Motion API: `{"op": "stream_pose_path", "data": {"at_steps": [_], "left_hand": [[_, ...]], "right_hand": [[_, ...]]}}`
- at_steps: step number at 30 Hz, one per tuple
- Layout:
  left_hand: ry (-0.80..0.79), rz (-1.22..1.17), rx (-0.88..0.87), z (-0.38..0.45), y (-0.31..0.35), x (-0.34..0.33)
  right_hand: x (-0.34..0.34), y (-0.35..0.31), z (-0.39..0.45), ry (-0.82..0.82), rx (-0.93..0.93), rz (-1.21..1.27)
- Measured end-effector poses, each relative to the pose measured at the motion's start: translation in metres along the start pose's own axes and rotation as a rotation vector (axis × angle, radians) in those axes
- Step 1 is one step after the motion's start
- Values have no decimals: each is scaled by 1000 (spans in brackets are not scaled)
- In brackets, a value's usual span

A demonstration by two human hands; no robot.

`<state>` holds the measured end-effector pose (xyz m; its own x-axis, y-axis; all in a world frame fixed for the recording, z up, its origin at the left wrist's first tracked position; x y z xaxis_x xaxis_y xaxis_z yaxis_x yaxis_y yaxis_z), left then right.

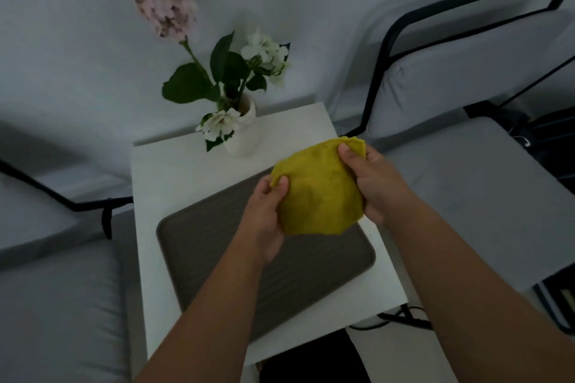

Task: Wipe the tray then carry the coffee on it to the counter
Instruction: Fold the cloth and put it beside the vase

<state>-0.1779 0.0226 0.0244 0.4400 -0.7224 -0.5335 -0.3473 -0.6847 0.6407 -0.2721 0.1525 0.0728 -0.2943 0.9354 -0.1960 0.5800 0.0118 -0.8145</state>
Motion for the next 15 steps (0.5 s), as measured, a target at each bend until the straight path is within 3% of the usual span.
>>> {"op": "stream_pose_path", "data": {"at_steps": [2,7,10,15], "left_hand": [[99,171,-35,19,12,-6],[174,505,-77,73,39,-16],[153,762,-59,106,44,-24],[117,1091,-13,157,48,-29]], "right_hand": [[17,0,17,19,-13,-38],[36,33,60,-234,-179,172],[54,61,86,-187,-270,78],[74,31,154,30,-28,-84]]}}
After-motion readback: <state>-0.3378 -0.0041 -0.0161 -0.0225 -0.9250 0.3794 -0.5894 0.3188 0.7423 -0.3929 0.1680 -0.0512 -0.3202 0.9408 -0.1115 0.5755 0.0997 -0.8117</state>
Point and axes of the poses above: each hand's wrist, its own z-axis towards the middle knuckle, its own x-axis out of the back of the hand, y = z × x, the point moved 9 cm from there along z, towards the middle knuckle, and after that the axes turned 4 degrees about -y, right-handed, at the moved point
